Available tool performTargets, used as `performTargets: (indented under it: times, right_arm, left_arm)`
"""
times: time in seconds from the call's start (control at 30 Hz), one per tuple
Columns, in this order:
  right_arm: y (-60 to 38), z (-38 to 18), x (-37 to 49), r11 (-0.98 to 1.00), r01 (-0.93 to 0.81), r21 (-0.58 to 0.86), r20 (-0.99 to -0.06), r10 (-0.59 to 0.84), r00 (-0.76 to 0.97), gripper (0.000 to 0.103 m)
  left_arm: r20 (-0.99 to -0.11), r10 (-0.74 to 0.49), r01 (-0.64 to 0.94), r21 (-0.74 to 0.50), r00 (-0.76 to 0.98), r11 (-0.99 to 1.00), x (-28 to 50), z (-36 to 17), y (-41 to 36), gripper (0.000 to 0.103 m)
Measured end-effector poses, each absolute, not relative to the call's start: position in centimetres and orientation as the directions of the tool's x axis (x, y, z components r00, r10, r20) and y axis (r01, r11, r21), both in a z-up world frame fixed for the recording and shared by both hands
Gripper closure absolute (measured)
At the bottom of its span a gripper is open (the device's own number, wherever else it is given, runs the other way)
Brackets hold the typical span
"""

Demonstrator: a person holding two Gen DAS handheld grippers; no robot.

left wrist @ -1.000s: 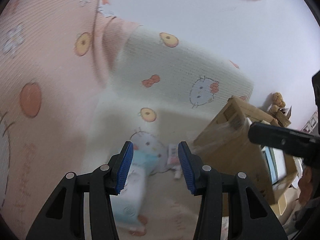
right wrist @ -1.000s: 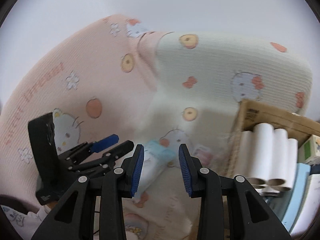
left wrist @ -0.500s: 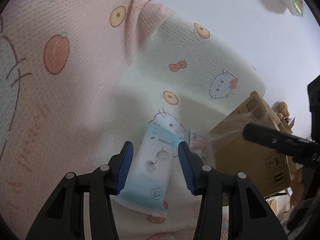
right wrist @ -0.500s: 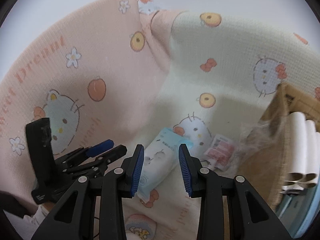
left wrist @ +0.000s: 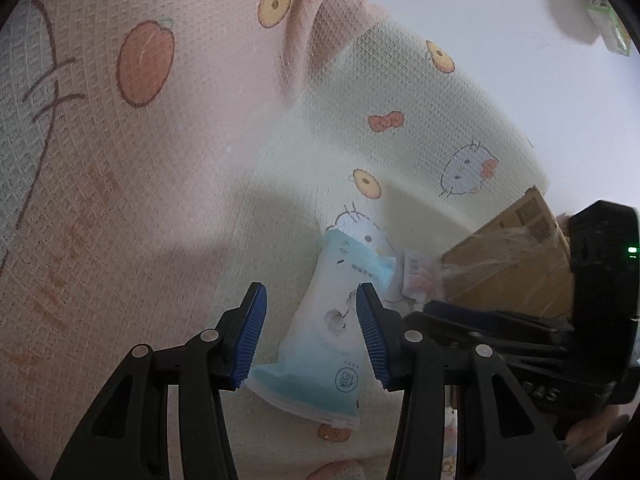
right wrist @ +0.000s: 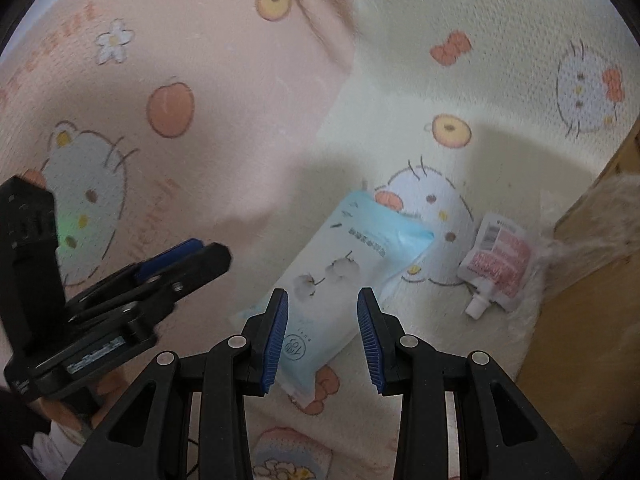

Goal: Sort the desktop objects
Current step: 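Lower the left gripper onto the end of the pack and close it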

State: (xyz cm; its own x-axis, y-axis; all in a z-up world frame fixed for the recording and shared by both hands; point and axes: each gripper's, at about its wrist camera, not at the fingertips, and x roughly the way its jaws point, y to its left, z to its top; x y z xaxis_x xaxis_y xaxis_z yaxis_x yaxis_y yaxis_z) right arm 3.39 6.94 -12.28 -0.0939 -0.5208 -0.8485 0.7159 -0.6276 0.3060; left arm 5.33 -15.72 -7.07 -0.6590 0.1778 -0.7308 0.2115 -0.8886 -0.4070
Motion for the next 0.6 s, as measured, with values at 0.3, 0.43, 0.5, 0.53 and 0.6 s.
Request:
performTargets:
  times: [0.3, 0.43, 0.5, 0.53, 0.6]
  right_arm:
    - [6.9, -17.2, 2.1, -0.671, 0.619, 0.407, -0.856, -0.517, 0.003, 0.071]
    - [6.6, -18.7, 1.8, -0.663, 0.59, 0.46, -0.834, -0.551, 0.032, 0.071]
    - [6.3, -19.2, 1.7, -0.656, 0.591, 0.471, -0.824, -0.566, 0.028, 0.071]
    - [6.3, -19.4, 1.5, -0.647, 0.588, 0.486, -0.81, -0.586, 0.025, 0.071]
    - [6.2, -19.6, 1.2, -0.635, 0.59, 0.499, -0.796, -0.605, 0.021, 0.071]
  left_arm:
    - [-0.731, 0.256, 0.227, -0.491, -0.632, -0.841, 4.8, -9.7, -16.5, 0.052]
    - [-0.727, 0.25, 0.236, -0.495, -0.639, -0.836, 4.3, -10.5, -16.3, 0.052]
    - [-0.73, 0.248, 0.248, -0.498, -0.636, -0.831, 3.7, -11.1, -16.2, 0.052]
    - [-0.738, 0.248, 0.259, -0.499, -0.627, -0.827, 3.4, -11.4, -16.2, 0.052]
    - [-0.747, 0.264, 0.269, -0.509, -0.611, -0.818, 3.0, -12.2, -16.2, 0.055]
